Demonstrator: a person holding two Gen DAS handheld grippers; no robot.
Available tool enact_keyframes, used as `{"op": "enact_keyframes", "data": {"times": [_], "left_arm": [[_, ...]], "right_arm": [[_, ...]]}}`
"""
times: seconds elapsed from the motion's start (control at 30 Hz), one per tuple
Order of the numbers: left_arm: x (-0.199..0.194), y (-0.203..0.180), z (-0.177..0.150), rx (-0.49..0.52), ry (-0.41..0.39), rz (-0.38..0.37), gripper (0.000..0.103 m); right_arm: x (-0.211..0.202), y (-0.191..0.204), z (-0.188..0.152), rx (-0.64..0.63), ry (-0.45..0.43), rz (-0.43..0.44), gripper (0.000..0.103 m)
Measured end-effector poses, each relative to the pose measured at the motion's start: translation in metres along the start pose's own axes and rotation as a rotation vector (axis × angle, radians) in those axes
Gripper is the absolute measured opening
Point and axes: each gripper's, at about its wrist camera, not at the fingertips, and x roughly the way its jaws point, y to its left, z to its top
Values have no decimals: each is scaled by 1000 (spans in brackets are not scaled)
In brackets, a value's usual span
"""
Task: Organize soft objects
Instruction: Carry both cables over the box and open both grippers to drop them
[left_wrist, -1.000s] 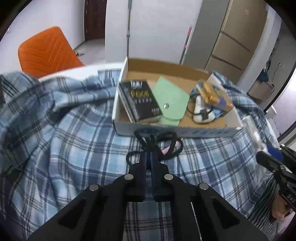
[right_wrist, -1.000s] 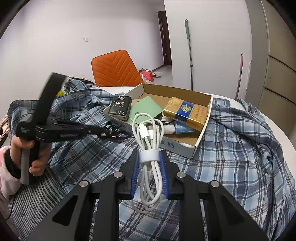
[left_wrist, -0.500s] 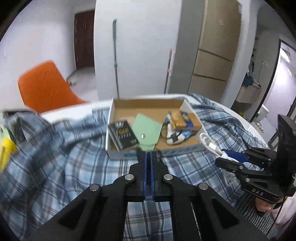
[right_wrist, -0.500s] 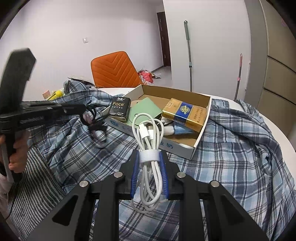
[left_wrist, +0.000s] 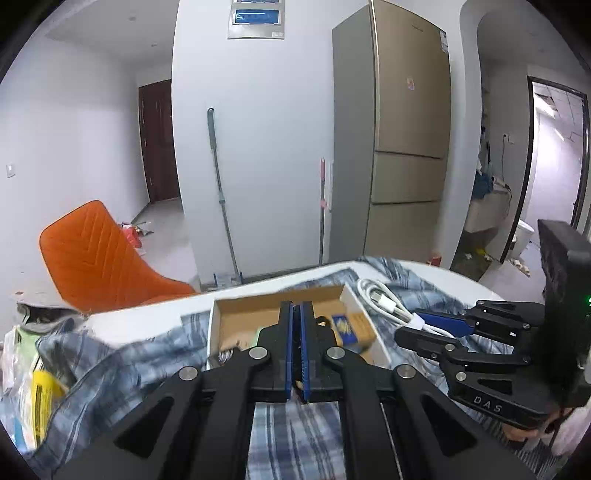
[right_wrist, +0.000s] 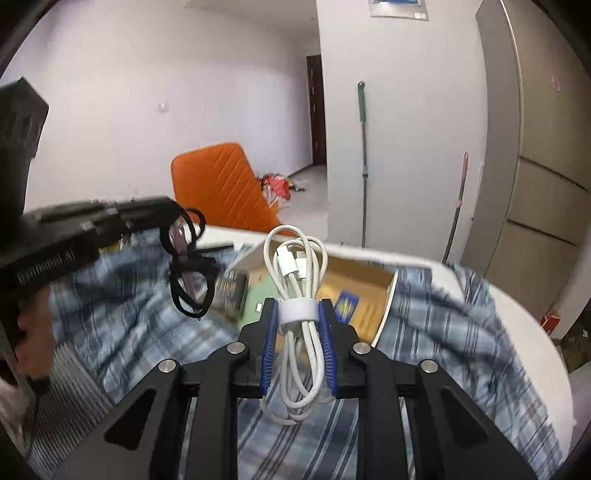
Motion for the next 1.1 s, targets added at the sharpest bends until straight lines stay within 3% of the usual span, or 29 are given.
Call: {"op": "enact_keyframes", "data": {"times": [0.17, 0.27, 0.53, 0.83, 0.9, 0.93, 0.97, 1.1], "left_arm": [[32, 5, 21, -21, -1, 55, 4], [52, 10, 22, -39, 18, 49, 4], [98, 21, 5, -57, 87, 67, 4], [110, 32, -8, -59, 103, 92, 4], [111, 33, -9, -60, 104, 91, 4], [111, 33, -10, -60, 108, 87, 4], [112, 33, -11, -60, 110, 86, 4], [114, 32, -13, -54, 121, 81, 4]], "right_arm": [[18, -5, 27, 1, -19, -49, 21], [38, -11, 32, 16, 3, -67, 21], [107, -29, 24, 78, 123, -53, 21], [151, -39, 12, 117, 228, -15, 22], [154, -39, 10, 119, 246, -20, 32], [154, -40, 9, 127, 248, -22, 48], [153, -43, 9, 138, 243, -21, 56], [142, -47, 13, 141, 217, -32, 58]]}}
